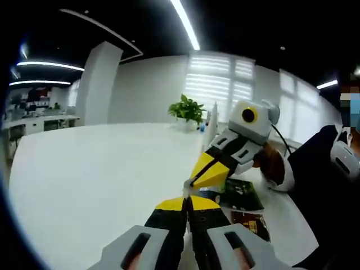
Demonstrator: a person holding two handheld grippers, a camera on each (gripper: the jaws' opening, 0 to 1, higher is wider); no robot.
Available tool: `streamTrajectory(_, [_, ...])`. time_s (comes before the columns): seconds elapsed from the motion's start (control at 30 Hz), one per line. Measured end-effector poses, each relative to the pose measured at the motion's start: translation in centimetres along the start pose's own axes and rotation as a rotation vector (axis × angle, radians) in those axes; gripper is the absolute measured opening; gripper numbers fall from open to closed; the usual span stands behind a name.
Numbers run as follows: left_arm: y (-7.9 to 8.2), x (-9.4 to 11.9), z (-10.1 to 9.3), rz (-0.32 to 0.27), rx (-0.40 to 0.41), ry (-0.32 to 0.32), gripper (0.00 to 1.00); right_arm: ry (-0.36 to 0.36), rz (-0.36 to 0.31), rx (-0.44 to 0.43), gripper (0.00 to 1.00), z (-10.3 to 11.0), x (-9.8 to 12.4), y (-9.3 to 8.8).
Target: Arrange the skincare products in the storage area until every visible bottle or jar stands upright without overlapping.
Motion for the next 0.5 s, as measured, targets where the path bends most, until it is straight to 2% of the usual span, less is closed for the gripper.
streamTrajectory(0.07, [-0.08,-0.07,-0.22,0.008,-0.020,0.005,0.00,-0.002,0.002,-0.001,0.00,-0.08,0.00,-0.06])
streamTrajectory(0.5, [-0.49,-0.13,0.29,0.039,-0.025,0.011,0.00,-0.001,0.023,0.019,0.00,0.00,-0.15,-0.28])
Point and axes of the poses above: the point that each gripper's makers call its tool centre point, and the gripper's own axes: x roughly backward along the fingers, z roughly to its left, y roughly out of its top, the point moved 1 cm from there along x, roughly backward along the fingers, and after that the axes turned 13 degrees about z, right-handed, at the moved point
